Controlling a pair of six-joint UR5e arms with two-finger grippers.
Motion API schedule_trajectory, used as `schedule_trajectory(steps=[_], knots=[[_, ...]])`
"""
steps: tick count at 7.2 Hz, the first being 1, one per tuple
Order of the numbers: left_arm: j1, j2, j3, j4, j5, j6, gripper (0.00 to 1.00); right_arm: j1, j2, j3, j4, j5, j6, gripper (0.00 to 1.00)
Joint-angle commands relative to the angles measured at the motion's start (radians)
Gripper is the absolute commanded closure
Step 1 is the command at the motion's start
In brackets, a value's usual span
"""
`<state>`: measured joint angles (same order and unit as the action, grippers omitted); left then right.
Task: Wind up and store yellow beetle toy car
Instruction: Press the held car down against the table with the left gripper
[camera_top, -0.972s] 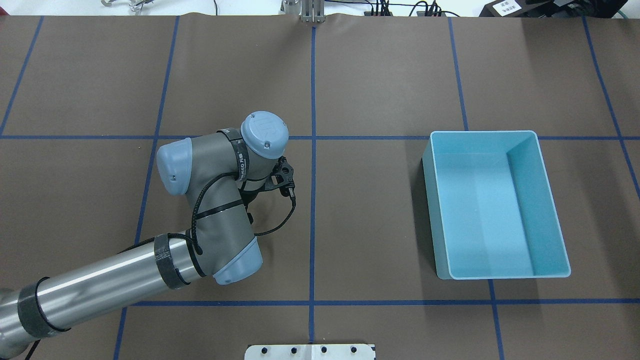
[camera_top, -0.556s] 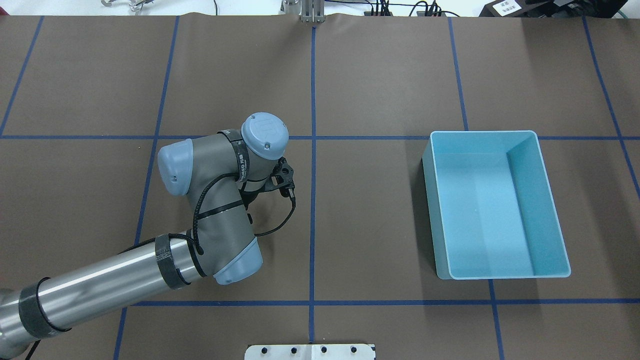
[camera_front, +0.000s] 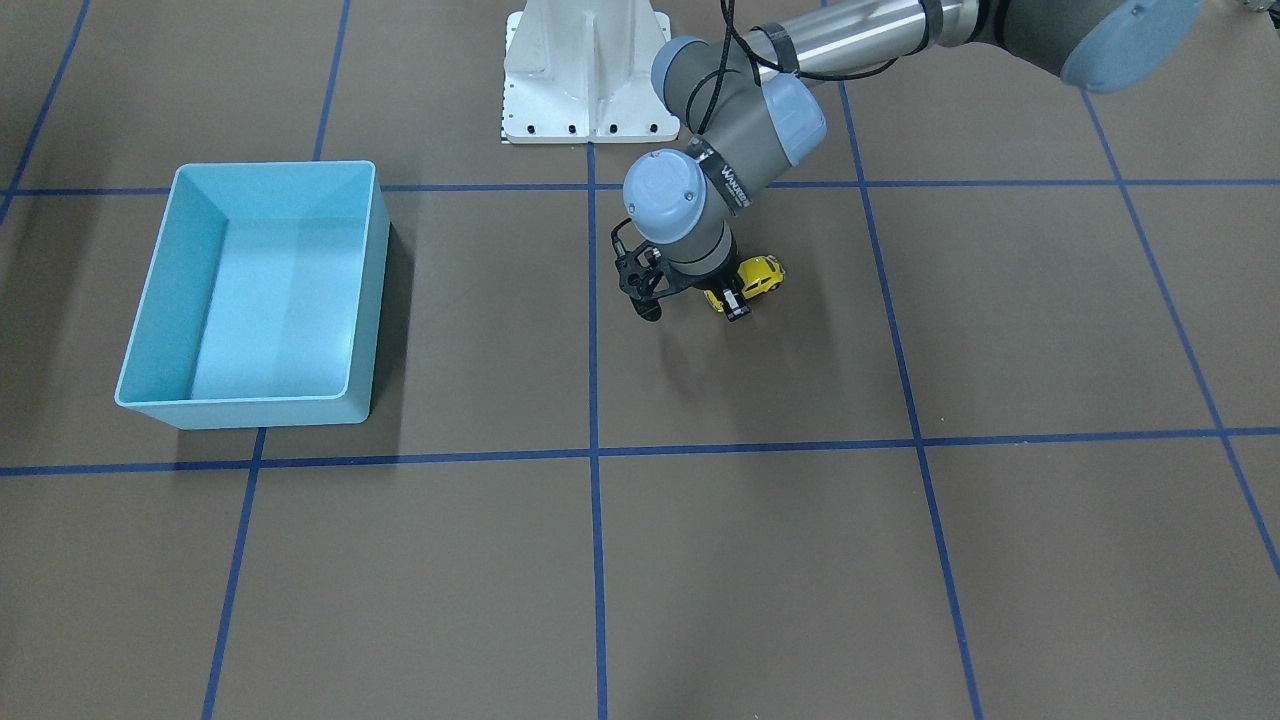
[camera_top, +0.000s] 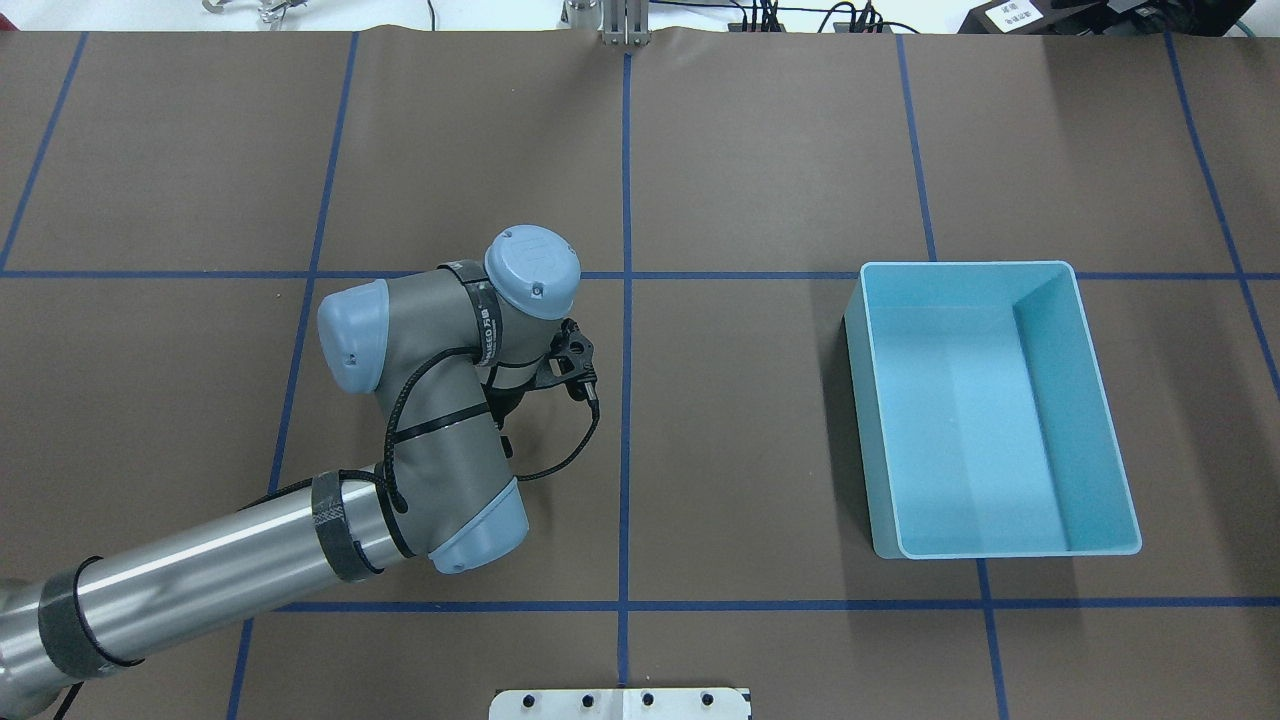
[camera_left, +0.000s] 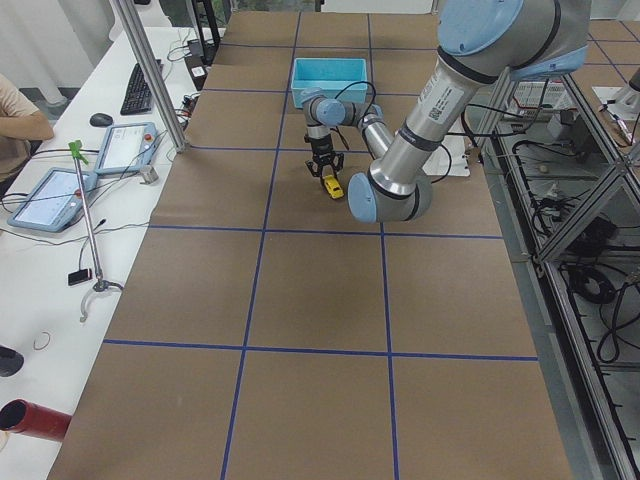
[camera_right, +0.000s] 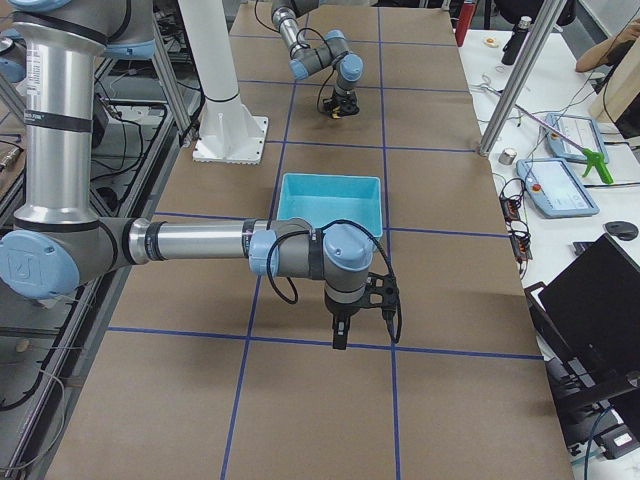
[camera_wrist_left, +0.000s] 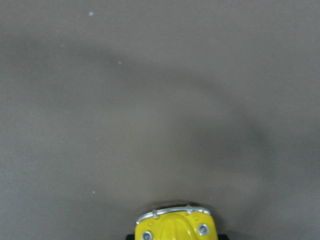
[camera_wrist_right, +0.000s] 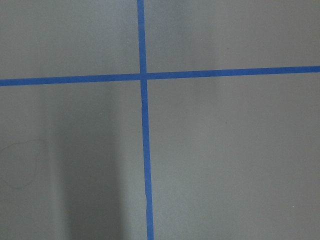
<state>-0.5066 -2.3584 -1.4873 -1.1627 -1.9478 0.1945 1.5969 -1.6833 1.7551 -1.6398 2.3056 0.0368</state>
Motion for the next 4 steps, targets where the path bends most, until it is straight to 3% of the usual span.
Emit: schedule_trajectory(steps=[1,3,4], knots=[[-0.016,0.004,-0.056,0.009,0.007,0.011,1.00,0.000,0.001,0.000,0.000,0.000,0.000,0.00],[-0.078,0.033,-0.088,0.017,0.024,0.241,1.00,0.000,0.001,0.000,0.000,0.000,0.000,0.00],[-0.117,0.059,-0.125,0.006,0.079,0.357,1.00,0.000,0.001,0.000,0.000,0.000,0.000,0.00]])
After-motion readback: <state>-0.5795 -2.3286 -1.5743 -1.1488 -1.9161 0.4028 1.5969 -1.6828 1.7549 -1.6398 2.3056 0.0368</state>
